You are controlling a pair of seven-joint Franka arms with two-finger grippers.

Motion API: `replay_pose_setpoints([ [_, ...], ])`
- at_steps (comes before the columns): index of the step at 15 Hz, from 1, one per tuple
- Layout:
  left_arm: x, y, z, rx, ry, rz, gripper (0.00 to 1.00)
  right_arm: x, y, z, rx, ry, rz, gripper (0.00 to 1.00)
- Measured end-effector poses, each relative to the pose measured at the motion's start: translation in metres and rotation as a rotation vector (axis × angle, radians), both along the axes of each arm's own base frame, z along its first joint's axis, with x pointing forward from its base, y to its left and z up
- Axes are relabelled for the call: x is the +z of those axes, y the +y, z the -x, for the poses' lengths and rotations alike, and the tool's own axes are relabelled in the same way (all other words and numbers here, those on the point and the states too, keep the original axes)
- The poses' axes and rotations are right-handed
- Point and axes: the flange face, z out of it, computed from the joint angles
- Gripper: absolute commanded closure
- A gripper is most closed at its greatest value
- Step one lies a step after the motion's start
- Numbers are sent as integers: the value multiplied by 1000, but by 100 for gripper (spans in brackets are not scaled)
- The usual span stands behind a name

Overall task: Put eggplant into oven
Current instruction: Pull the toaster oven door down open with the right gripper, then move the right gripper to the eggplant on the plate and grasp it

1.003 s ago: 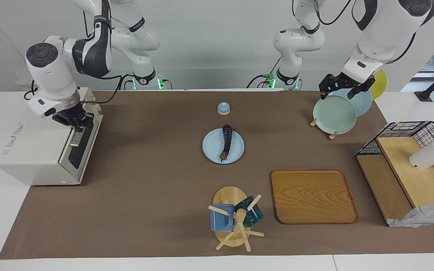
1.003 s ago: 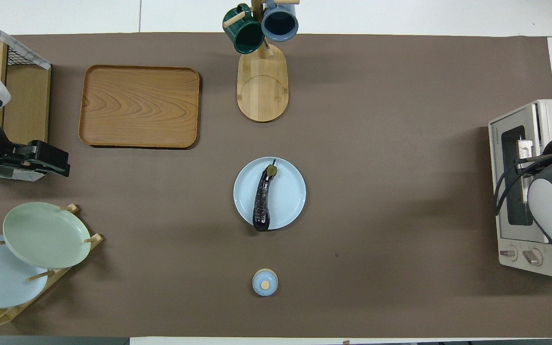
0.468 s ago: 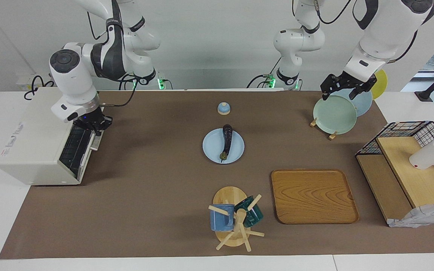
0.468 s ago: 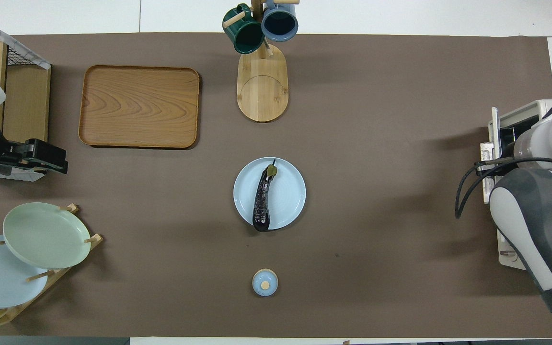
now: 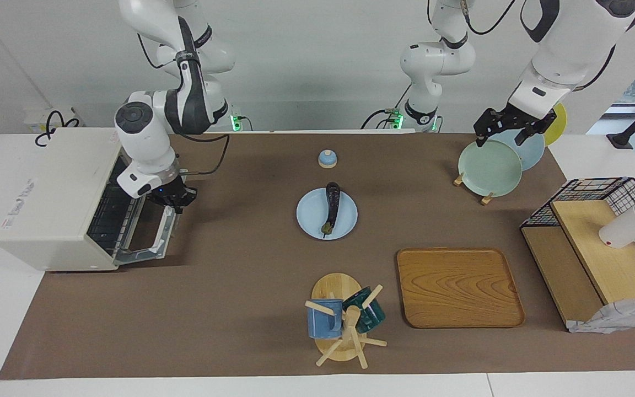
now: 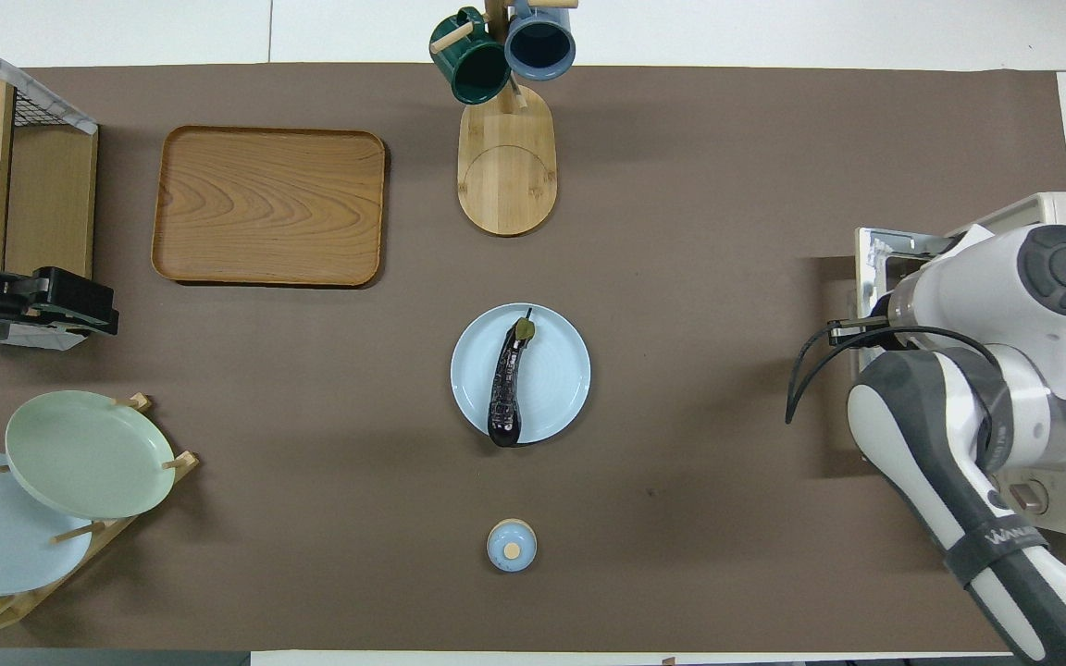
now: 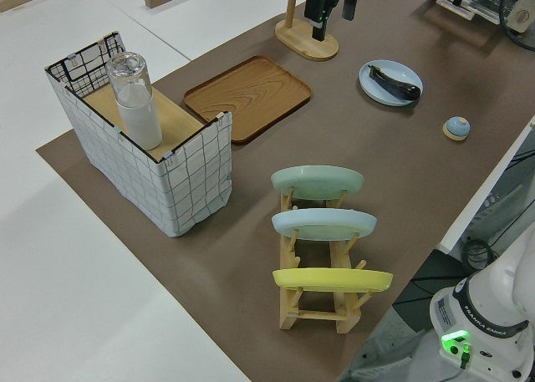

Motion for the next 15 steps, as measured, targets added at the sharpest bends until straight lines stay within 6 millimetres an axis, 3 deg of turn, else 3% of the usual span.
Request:
replay_pose_setpoints([
  [4,0,-1,0,2,-2,12,0,2,36,1,13,9,4,100],
  [7,0,0,0,4,-4,12,0,30,79,-1,-40,41,5,100],
  [8,0,0,0,5,-4,12,0,41,103,0,-57,36,-9,96],
  [9,0,0,0,5,-4,12,0,48,134,4,-65,22,-28,77],
  [10,0,0,0,5,-4,12,0,54,173,12,-62,-4,-45,68],
  [13,1,0,-1,4,-6,13,0,59,283,47,5,-109,-123,67],
  [15,1,-1,-1,3,-6,13,0,50,338,69,23,-116,-161,66],
])
